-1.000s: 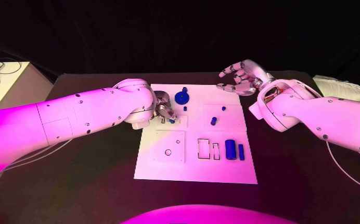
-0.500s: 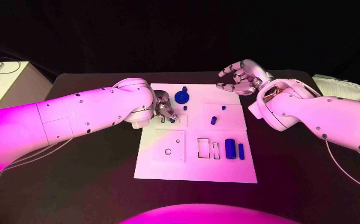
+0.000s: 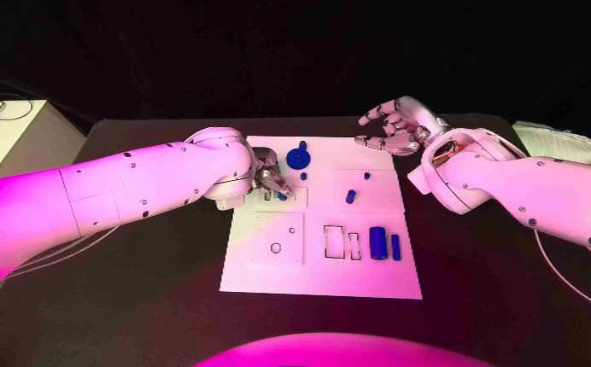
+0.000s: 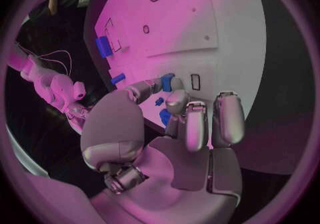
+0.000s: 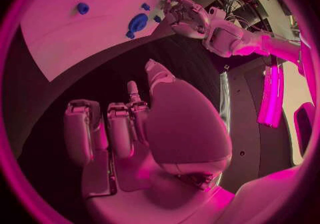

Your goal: Assemble the parts on the task board

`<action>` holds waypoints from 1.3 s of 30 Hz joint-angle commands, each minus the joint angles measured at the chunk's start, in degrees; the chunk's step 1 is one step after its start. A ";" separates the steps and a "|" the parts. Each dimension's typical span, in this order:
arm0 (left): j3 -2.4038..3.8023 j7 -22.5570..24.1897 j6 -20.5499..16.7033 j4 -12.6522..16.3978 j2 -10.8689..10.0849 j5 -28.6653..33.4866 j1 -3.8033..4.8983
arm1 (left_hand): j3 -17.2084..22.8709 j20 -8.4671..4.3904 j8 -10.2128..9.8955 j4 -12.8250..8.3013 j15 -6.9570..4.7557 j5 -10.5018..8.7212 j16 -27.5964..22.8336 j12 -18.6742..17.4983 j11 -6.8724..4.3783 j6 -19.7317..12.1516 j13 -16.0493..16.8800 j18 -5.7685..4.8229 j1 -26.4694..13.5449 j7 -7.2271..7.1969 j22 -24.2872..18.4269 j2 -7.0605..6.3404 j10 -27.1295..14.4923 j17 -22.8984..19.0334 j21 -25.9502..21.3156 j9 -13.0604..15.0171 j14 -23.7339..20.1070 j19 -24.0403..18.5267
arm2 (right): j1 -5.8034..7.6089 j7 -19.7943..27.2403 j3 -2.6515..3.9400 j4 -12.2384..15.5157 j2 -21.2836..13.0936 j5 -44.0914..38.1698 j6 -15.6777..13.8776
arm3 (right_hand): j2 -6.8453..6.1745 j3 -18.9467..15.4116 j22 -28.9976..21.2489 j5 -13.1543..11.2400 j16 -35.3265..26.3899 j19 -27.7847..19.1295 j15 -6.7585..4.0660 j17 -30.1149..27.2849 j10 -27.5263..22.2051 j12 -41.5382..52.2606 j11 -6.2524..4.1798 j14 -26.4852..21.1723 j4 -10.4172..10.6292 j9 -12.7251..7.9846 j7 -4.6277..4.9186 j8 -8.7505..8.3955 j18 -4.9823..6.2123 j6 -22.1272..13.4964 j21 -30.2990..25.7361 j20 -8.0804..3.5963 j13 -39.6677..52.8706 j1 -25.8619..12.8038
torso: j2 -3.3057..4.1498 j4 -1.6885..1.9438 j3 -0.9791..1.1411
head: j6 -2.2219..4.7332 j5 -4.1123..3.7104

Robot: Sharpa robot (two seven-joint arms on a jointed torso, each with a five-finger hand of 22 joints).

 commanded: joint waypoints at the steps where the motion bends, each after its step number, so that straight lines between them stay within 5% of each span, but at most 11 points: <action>1: -0.15 0.66 1.50 0.14 0.27 0.01 -0.22 | -0.61 -0.13 -0.33 0.27 -0.43 -0.30 0.18 0.22 -0.33 1.15 0.01 -0.43 -0.46 -1.05 0.03 -0.30 0.15 12.64 -0.20 -0.09 5.47 0.32 | -0.04 0.38 0.01 0.04 -0.02 -0.18 0.65 | -0.01 0.28 10.32 0.21 -0.22 2.77 0.46 10.55 -0.25 -0.30 0.01 4.87 -0.01 -0.07 0.15 -0.29 0.90 0.03 -0.43 0.35 8.55 -0.66 | 0.00 -0.01 0.02 | -0.07 -0.03; 39: -0.13 0.53 0.71 -0.28 -0.35 -1.12 -0.22 | -11.91 -0.07 -1.03 6.35 -0.32 -0.76 0.23 0.35 -0.18 1.79 0.19 -0.45 -0.52 -0.88 0.17 -0.06 -0.06 12.79 -0.37 -0.31 5.51 0.48 | -0.06 0.55 0.01 0.10 -0.23 -0.16 0.44 | -0.02 0.29 10.20 0.09 -0.32 2.68 0.46 10.28 -0.31 -0.37 0.02 4.80 0.01 -0.07 0.16 -0.30 0.95 0.01 -0.62 0.35 8.48 -0.86 | -0.02 0.02 -0.03 | 0.05 -0.09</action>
